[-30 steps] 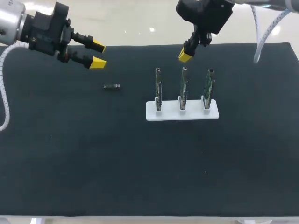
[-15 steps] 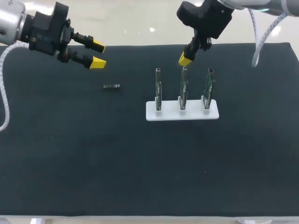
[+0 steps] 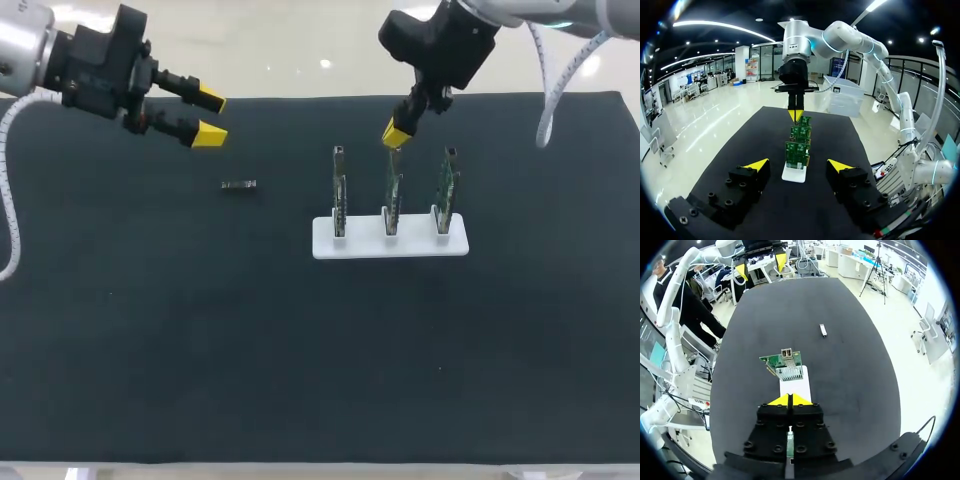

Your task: Pick up the optical module with the left hand, and insert it into the network port with the right hand.

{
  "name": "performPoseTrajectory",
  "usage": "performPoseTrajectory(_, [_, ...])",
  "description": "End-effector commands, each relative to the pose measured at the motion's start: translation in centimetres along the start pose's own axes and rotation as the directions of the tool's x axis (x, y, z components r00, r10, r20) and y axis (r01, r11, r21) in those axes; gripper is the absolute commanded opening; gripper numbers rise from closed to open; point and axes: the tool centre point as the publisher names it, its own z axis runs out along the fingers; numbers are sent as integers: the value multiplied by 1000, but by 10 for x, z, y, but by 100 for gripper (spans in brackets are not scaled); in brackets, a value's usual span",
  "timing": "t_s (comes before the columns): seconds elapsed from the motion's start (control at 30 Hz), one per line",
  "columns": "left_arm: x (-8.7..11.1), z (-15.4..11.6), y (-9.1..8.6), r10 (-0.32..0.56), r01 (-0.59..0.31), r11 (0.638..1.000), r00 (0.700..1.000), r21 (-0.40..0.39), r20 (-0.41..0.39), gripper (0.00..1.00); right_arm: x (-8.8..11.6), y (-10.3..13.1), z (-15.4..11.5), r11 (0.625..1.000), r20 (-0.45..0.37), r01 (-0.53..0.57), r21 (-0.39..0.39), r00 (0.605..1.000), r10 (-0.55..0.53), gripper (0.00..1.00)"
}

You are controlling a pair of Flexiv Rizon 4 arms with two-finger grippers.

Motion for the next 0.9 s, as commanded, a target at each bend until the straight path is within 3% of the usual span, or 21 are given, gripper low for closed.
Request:
performPoseTrajectory(0.03, [-1, 1, 1, -2, 2, 1000, 1000, 1, -4, 100, 2, -2, 4, 1000, 2, -3, -5, 1000, 3, 0])
performPoseTrajectory(0.33, [-1, 1, 1, -2, 2, 1000, 1000, 1, -4, 100, -1, 1, 0, 1000, 0, -1, 1, 1000, 1, 0])
performPoseTrajectory(0.9, [-1, 1, 1, -2, 2, 1000, 1000, 1, -4, 100, -9, 18, -60, 997, -35, 18, 77, 999, -16, 0])
